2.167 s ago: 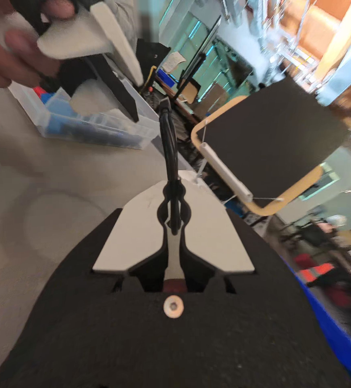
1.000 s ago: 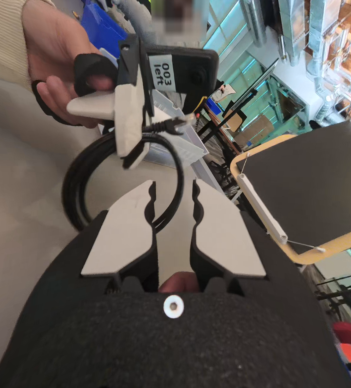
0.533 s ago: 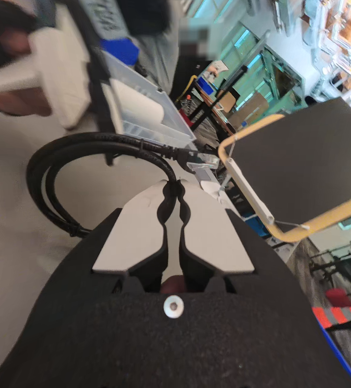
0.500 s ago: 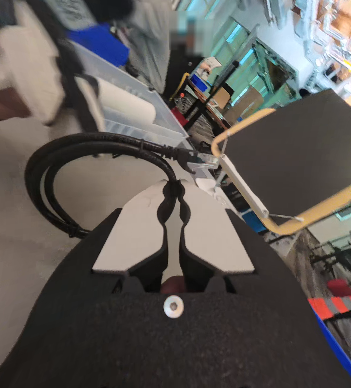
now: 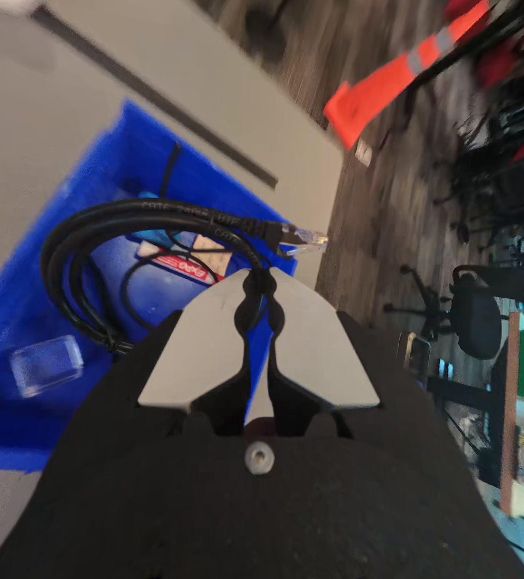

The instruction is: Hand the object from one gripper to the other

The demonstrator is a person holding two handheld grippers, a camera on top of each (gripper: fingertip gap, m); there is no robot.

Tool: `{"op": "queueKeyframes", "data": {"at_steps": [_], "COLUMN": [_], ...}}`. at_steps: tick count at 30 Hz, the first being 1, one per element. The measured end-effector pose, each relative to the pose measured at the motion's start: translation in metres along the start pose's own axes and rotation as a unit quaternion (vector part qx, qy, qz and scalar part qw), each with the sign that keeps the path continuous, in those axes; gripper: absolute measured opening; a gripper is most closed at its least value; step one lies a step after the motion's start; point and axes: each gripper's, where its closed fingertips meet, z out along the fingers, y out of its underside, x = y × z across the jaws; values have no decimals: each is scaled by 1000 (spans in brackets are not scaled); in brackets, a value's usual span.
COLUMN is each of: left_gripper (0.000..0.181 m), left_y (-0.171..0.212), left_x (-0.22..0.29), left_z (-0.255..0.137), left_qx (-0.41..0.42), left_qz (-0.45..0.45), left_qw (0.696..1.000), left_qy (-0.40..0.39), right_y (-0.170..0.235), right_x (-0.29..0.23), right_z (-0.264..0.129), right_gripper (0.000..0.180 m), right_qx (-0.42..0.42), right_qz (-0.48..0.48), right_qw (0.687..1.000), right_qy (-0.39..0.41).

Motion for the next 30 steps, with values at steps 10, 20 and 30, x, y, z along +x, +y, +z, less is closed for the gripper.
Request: {"op": "queueKeyframes", "data": {"at_steps": [10, 20, 30], "left_gripper": [44, 44, 51], "left_y": [9, 15, 24], "left_x": [-1, -13, -35], "left_z": [5, 2, 8], "left_qx": [-33, -55, -98], "left_qz": [23, 62, 180], "left_qw": [999, 994, 960], "left_qy": [-12, -66, -193], "right_y": [61, 78, 13], "right_x": [-30, -41, -160], "right_z": [142, 148, -86], "right_gripper": [7, 31, 38], "right_qx": [-203, -173, 253], "right_qz": [-109, -72, 97], "right_qw": [972, 982, 946], "right_qy": [-41, -24, -179]}}
